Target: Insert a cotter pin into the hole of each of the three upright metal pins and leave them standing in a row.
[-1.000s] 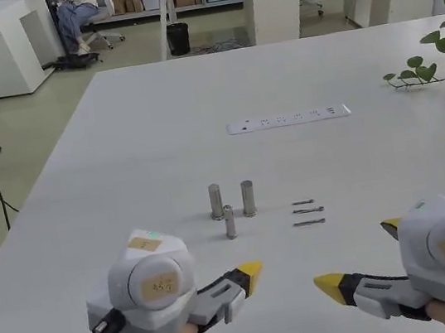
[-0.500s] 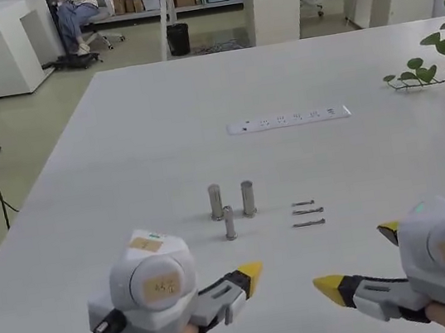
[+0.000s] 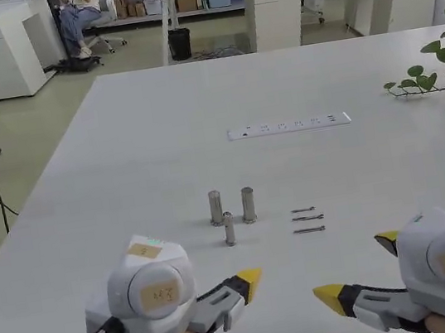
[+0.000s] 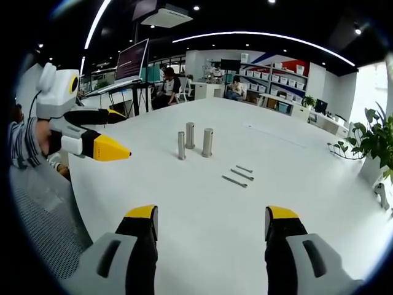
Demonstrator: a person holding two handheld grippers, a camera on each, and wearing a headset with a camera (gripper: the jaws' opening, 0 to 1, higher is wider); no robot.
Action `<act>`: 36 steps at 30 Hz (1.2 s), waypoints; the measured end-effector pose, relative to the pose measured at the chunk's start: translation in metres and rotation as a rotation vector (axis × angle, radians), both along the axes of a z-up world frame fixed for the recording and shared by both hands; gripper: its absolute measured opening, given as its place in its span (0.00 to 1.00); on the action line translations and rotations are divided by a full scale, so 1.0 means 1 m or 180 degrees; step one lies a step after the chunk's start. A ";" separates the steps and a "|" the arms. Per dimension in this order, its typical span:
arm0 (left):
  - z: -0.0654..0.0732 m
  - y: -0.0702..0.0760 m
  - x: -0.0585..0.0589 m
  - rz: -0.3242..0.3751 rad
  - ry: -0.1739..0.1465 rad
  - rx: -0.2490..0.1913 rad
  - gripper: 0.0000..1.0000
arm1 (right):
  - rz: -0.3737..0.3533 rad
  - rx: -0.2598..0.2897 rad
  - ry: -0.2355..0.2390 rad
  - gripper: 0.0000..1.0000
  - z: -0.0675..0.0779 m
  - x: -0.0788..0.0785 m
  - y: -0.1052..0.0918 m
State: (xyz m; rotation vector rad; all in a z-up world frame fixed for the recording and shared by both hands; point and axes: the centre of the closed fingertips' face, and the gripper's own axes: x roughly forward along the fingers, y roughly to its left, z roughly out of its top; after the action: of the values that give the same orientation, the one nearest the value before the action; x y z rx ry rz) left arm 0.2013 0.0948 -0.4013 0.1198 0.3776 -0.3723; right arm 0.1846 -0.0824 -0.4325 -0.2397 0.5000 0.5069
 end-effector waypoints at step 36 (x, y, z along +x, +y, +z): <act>0.017 -0.018 -0.004 -0.0319 -0.0156 -0.0067 0.99 | 0.0367 0.0407 0.0121 0.43 0.014 0.071 0.056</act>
State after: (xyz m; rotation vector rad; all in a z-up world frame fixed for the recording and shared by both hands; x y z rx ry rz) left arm 0.1971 0.0771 -0.3843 0.1274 0.3200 -0.4713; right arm 0.2558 -0.0263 -0.4186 -0.1368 0.4906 0.6544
